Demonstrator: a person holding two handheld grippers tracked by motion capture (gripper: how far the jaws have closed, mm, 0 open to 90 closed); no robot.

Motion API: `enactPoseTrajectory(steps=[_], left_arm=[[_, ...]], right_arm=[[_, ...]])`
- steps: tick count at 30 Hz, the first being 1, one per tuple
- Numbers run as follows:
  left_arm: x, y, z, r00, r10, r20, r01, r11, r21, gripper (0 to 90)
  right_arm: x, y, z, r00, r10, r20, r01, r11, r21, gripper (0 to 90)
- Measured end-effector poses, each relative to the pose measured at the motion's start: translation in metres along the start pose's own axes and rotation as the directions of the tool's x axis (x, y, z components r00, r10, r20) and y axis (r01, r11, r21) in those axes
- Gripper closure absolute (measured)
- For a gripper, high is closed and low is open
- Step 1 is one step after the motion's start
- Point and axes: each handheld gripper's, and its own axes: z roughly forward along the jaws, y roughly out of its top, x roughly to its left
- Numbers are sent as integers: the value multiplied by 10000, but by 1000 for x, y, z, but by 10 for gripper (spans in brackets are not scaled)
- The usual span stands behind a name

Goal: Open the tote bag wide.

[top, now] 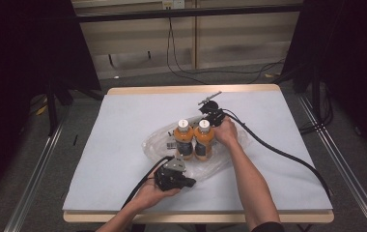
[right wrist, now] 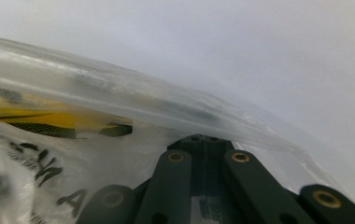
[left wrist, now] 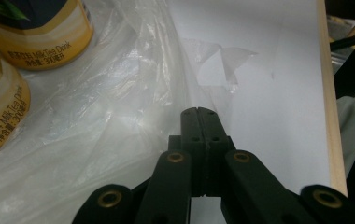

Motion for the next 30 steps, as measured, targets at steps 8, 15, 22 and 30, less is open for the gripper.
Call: enactPoseTrajectory(steps=[8, 15, 22, 30], left_arm=[[6, -1, 1, 9989, -462, 61, 464, 9982, -370, 900], [8, -2, -2, 9985, -548, -34, 544, 9966, -620, 899], [12, -1, -13, 9962, -821, -296, 775, 9880, -1336, 870], [12, 0, -26, 9967, -781, -241, 713, 9751, -2099, 860]], right_arm=[[4, -2, -5, 9983, -11, -582, 2, 9999, -158, 900], [5, -1, -25, 9964, -58, -851, -11, 9967, -808, 900], [1, -3, -44, 9918, 231, -1260, -429, 9867, -1571, 900], [5, -4, -63, 9916, -41, -1294, -212, 9809, -1936, 830]])
